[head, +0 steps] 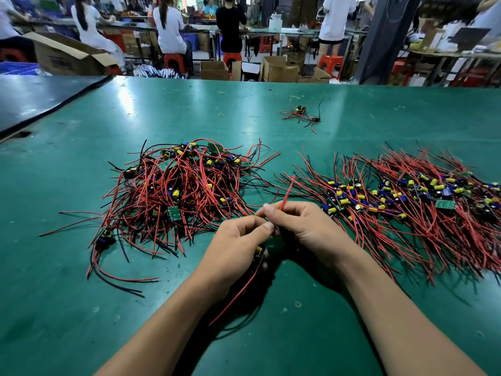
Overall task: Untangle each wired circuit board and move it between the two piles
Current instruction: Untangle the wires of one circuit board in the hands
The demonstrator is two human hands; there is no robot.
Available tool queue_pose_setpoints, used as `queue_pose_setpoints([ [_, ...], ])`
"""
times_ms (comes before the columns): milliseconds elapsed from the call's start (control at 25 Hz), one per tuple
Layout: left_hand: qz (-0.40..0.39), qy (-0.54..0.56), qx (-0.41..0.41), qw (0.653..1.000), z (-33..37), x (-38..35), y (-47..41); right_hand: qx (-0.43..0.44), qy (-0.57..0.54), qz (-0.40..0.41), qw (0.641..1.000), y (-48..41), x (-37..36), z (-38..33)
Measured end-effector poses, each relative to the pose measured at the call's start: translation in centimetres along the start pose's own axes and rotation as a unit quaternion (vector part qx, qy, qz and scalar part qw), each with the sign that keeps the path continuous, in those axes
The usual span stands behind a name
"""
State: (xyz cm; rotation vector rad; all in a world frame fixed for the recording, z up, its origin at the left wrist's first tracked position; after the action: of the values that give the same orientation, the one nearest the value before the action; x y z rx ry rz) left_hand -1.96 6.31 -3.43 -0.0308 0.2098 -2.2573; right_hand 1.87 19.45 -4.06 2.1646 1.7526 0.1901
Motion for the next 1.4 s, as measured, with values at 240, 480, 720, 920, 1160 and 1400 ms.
queue_pose_setpoints([
  [240,-0.016,0.025,0.035,0.999,0.1,0.1,0.0,0.147,0.154,0.199,0.957,0.3,1.9,-1.5],
  [480,-0.045,0.000,0.021,0.999,0.2,-0.1,0.0,0.218,0.161,0.357,0.894,0.9,3.7,-2.0],
  [720,-0.046,0.026,0.043,0.998,0.4,-0.1,0.2,0.065,-0.129,0.207,0.968,-0.1,3.3,-0.9],
  [920,-0.035,0.101,0.067,0.992,1.4,0.6,-0.1,0.038,-0.113,0.165,0.979,-0.3,2.7,-0.7],
  [1160,0.117,0.210,0.003,0.971,2.7,2.4,-0.7,0.074,0.195,0.049,0.977,0.9,-0.7,-0.6],
  [1400,0.177,0.217,0.007,0.960,2.1,3.2,-0.8,0.187,0.092,0.109,0.972,1.6,-1.8,-2.0],
])
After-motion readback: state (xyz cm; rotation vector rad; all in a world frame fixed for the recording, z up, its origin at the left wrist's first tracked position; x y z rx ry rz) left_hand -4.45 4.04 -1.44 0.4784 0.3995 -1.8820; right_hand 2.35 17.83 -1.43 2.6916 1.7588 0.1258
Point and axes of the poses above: each hand's wrist, its own y-axis away from the middle knuckle, its own x-axis out of the back of the hand, z = x × y, the point moved 4 cm from there along -y, towards the middle knuckle, and after that the axes turned 14 degrees about -x, right-handed, at the moved point
